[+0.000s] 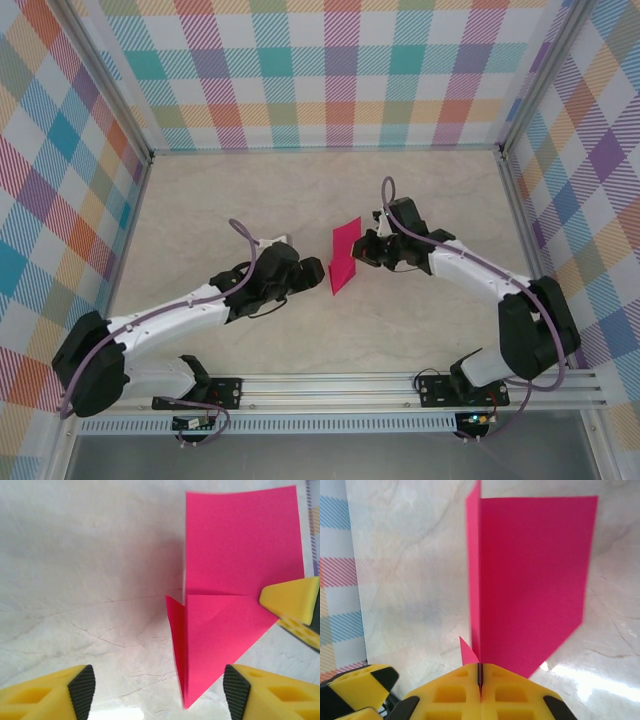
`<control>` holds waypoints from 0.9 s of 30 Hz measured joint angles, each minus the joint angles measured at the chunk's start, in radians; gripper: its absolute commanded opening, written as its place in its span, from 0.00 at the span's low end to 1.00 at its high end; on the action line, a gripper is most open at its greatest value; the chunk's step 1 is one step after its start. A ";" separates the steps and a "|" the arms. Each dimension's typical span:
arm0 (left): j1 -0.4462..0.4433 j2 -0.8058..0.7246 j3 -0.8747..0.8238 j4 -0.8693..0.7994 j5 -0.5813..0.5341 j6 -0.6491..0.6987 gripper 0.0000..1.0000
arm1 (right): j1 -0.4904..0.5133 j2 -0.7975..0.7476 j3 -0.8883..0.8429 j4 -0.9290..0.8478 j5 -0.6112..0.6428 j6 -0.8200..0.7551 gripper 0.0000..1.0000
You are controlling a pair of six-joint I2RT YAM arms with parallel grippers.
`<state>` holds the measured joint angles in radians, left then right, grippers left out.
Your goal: Fold a paper plane with a square sheet of paper (pick it up from the middle)
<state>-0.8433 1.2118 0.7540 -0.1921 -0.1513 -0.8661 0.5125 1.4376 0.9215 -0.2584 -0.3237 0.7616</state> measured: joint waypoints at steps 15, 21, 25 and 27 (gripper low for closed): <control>0.003 -0.050 -0.062 0.071 -0.013 0.225 0.94 | 0.122 0.103 0.102 -0.126 0.250 0.311 0.00; 0.002 0.037 -0.167 0.232 0.009 0.352 0.90 | 0.122 0.221 0.101 -0.124 0.244 0.444 0.00; -0.019 0.098 -0.190 0.315 0.012 0.452 0.86 | 0.122 0.241 0.101 -0.128 0.233 0.512 0.00; -0.046 0.124 -0.196 0.374 0.008 0.507 0.84 | 0.122 0.241 0.101 -0.131 0.234 0.538 0.00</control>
<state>-0.8894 1.3357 0.5583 0.1822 -0.1432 -0.3595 0.6342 1.6791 1.0229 -0.3893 -0.0898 1.2999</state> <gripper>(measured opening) 0.857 0.048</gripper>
